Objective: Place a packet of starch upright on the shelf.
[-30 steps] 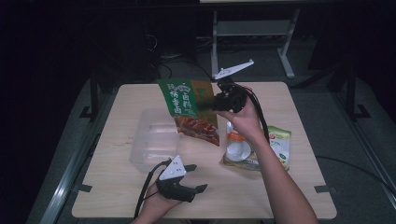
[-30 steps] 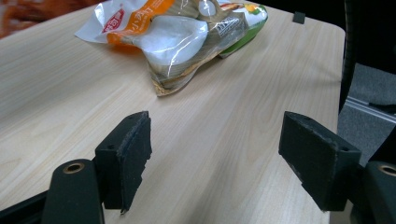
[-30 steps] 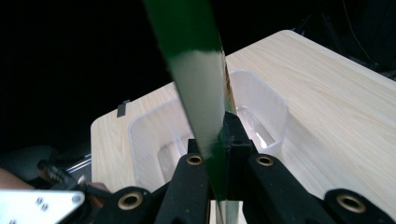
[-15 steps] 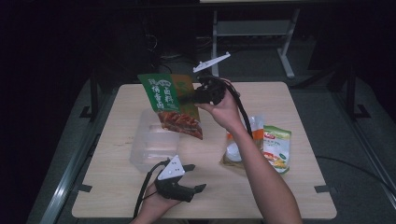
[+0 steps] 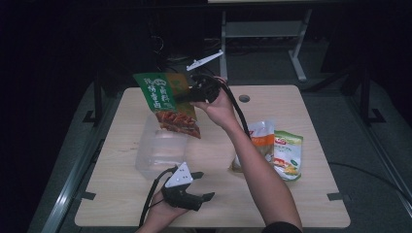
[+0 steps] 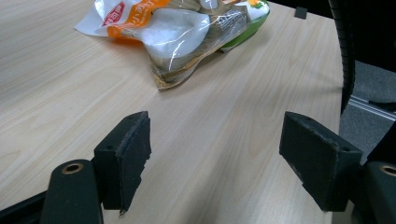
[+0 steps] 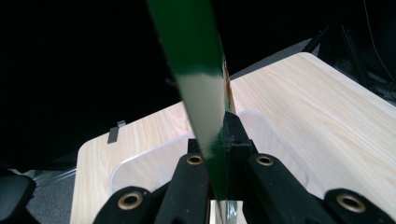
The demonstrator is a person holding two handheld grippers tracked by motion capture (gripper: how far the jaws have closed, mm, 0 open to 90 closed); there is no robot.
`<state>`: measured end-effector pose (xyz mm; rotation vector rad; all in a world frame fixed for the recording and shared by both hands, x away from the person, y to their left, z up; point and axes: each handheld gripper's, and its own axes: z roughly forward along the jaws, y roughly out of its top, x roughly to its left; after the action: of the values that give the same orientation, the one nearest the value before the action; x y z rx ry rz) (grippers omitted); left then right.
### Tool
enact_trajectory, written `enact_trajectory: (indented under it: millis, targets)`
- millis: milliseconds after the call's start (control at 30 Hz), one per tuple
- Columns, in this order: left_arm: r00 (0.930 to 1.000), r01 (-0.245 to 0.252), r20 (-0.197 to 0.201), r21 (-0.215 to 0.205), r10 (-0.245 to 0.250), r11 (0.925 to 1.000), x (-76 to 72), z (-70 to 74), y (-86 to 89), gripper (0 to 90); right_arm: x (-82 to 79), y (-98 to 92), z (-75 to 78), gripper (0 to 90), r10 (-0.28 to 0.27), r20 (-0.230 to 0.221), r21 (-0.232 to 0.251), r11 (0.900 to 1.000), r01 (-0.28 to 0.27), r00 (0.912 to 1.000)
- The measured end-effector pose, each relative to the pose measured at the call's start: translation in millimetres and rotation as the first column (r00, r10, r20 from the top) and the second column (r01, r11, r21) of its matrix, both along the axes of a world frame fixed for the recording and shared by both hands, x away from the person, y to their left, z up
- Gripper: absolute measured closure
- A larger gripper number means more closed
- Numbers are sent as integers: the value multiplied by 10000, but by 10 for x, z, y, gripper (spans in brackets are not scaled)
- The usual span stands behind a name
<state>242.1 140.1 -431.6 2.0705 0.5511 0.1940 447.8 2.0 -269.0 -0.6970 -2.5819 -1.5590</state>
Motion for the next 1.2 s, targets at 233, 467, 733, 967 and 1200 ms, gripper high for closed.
enact_trajectory:
  millis: [233,467,733,967,1200]
  targets:
    - [10000,-55,20,18,55,10000,8,0,18,246,112,178,-47,898,144,58,22,9999,-144,9999]
    - [9999,-133,10,-63,133,9999,7,1,32,246,230,315,-179,898,176,-89,50,9998,-175,9998]
    - [9999,-162,47,-104,163,9998,6,10,40,246,301,416,-309,898,101,-176,119,9999,-99,9998]
    - [9998,-203,62,-168,204,9997,12,18,44,246,336,446,-401,898,52,-200,141,9999,-50,9998]
    - [9998,-182,63,-108,183,9998,13,18,44,246,371,451,-485,898,-24,-307,247,9997,32,9995]
